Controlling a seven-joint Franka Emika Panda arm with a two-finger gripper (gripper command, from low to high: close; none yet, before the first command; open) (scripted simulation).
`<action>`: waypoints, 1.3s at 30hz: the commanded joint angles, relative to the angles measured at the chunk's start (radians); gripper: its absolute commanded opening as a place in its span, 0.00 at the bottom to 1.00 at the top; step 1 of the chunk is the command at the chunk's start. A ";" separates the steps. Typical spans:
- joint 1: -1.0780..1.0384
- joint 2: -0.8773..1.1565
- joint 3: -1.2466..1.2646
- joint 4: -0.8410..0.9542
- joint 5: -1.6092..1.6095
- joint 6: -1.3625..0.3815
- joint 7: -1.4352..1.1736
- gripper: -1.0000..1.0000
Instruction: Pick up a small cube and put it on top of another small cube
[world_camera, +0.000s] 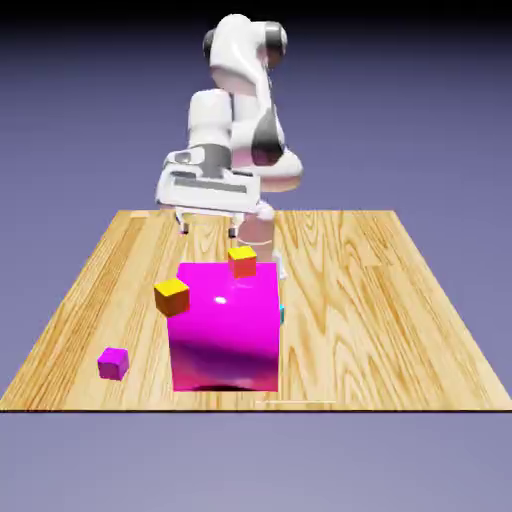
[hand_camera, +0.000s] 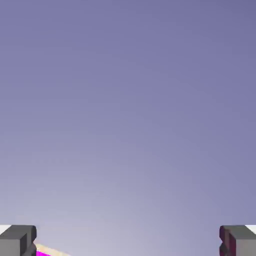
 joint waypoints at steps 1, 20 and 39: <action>0.003 0.014 -0.034 0.000 0.000 -0.013 -0.044 0.50; 0.205 0.159 -0.693 -0.033 0.142 -0.264 -0.845 0.50; 0.580 0.148 -1.382 -0.103 0.462 -0.513 -1.618 0.50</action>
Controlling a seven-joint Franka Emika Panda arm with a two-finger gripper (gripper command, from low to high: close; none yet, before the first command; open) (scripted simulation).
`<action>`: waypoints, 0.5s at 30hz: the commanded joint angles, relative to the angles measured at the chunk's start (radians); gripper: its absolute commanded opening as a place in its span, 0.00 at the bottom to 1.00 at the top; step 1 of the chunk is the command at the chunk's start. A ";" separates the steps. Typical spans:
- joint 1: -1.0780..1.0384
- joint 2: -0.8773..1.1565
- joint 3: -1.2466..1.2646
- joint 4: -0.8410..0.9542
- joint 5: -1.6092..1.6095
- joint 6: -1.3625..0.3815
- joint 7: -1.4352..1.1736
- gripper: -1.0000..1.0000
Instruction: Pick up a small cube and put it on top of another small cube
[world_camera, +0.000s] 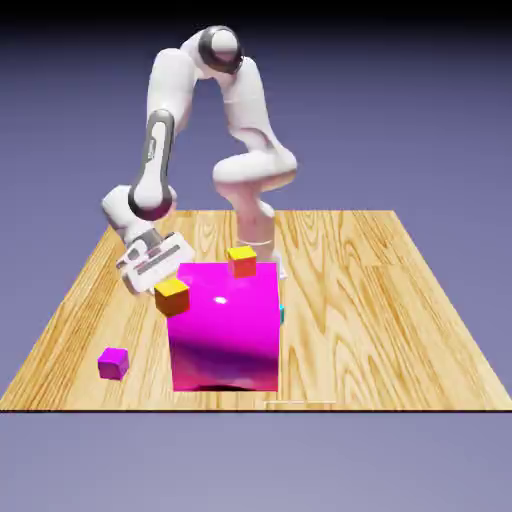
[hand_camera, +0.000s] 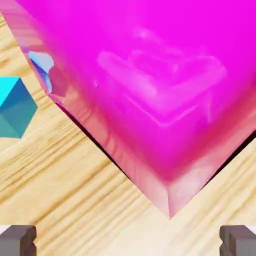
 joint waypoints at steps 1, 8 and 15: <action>0.020 -0.001 -0.036 -0.004 0.017 -0.013 -0.041 0.50; 0.178 -0.019 -0.289 -0.033 0.151 -0.102 -0.322 0.50; 0.432 -0.103 -0.539 -0.078 0.362 -0.178 -0.585 0.50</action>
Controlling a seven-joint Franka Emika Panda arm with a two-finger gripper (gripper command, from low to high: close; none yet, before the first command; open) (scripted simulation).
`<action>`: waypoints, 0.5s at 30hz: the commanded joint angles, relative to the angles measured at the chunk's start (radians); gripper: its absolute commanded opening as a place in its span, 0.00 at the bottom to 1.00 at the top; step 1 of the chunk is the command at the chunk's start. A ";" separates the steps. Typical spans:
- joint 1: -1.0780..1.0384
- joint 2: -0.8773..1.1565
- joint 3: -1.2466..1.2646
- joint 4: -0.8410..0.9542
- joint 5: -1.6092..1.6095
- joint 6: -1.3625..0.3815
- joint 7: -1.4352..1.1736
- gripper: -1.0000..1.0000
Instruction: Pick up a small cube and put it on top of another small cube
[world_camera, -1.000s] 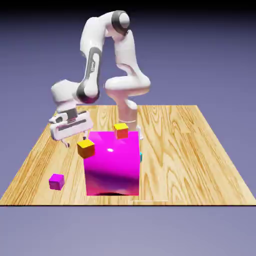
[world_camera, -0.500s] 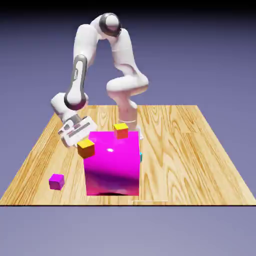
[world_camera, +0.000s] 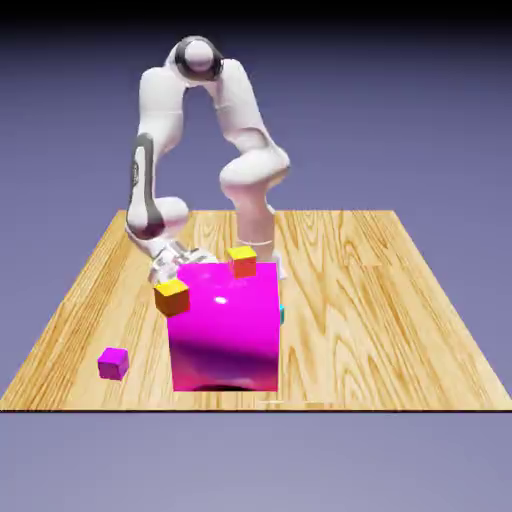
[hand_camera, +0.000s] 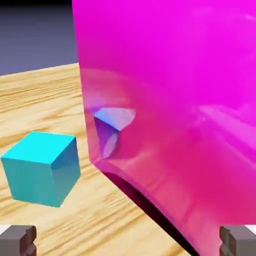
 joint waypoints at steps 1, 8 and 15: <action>0.036 -0.012 -0.036 -0.006 0.030 -0.011 -0.038 0.50; 0.290 -0.096 -0.285 -0.052 0.241 -0.087 -0.302 0.50; 0.544 -0.179 -0.527 -0.099 0.447 -0.159 -0.555 0.50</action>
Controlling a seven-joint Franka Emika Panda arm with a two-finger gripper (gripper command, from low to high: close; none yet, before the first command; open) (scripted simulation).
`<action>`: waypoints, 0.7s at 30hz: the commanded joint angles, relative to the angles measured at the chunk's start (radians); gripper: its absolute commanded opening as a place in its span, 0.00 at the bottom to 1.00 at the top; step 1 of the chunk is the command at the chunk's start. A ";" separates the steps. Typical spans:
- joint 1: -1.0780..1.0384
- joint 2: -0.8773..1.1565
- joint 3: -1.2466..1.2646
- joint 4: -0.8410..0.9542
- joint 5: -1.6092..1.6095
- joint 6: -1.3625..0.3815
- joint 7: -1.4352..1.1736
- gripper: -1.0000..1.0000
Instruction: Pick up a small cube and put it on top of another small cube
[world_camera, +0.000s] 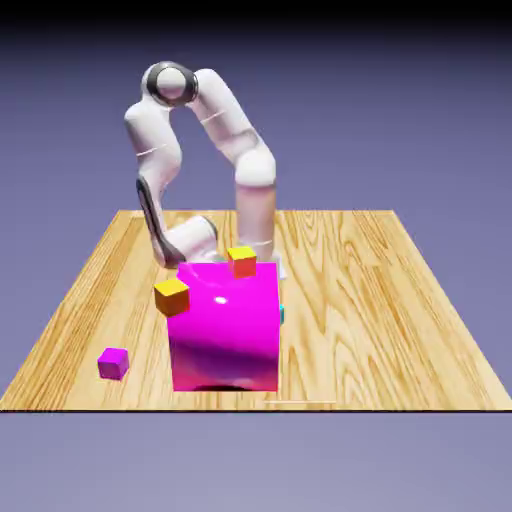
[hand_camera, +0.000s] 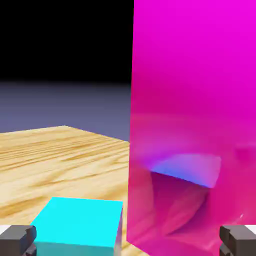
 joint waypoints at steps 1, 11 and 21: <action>0.035 -0.011 -0.032 -0.008 0.027 -0.009 -0.032 0.50; 0.302 -0.168 -0.067 0.055 0.298 -0.090 -0.155 0.50; 0.062 -0.013 -0.070 -0.029 0.045 -0.025 -0.041 0.00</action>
